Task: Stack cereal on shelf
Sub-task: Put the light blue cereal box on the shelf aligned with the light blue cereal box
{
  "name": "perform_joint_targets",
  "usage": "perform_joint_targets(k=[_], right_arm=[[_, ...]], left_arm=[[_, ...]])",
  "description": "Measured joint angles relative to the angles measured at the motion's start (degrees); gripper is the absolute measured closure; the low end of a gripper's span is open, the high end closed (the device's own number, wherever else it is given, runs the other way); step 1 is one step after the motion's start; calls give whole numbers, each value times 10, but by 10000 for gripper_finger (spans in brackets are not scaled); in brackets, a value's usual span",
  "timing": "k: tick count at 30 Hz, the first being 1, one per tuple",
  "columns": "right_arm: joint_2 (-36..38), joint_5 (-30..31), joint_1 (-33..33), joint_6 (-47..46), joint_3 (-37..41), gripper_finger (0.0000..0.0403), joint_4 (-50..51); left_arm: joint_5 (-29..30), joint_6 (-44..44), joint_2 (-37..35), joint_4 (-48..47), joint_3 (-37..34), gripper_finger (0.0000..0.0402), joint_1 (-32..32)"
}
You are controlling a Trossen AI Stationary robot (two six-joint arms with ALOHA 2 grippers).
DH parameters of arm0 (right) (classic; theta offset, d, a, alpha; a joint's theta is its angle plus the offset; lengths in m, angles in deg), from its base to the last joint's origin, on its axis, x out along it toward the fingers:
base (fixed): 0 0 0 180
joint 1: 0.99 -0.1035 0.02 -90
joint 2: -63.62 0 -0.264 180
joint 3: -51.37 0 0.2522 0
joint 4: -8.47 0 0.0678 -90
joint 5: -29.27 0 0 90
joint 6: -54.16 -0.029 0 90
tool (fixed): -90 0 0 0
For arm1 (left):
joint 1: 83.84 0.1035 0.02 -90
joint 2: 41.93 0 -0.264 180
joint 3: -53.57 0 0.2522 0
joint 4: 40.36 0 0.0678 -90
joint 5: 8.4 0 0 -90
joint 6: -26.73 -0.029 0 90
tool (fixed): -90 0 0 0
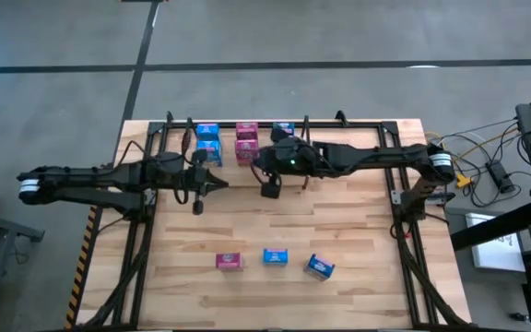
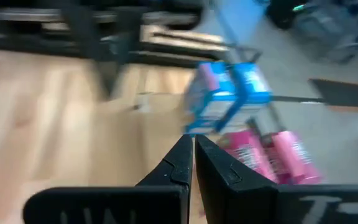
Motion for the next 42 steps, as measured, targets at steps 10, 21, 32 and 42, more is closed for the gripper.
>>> perform_joint_targets(k=[10, 21, 32, 42], right_arm=[[31, -169, -48, -126, 0, 394, 154], [24, -164, -142, -179, 8, 394, 306], [6, -76, -219, -216, 12, 381, 251], [-49, -76, -223, -190, 13, 234, 242]], left_arm=[[12, 25, 1, 12, 4, 401, 0], [12, 12, 1, 40, 2, 401, 0], [12, 9, 1, 70, 2, 401, 0], [28, -21, 1, 83, 37, 401, 0]])
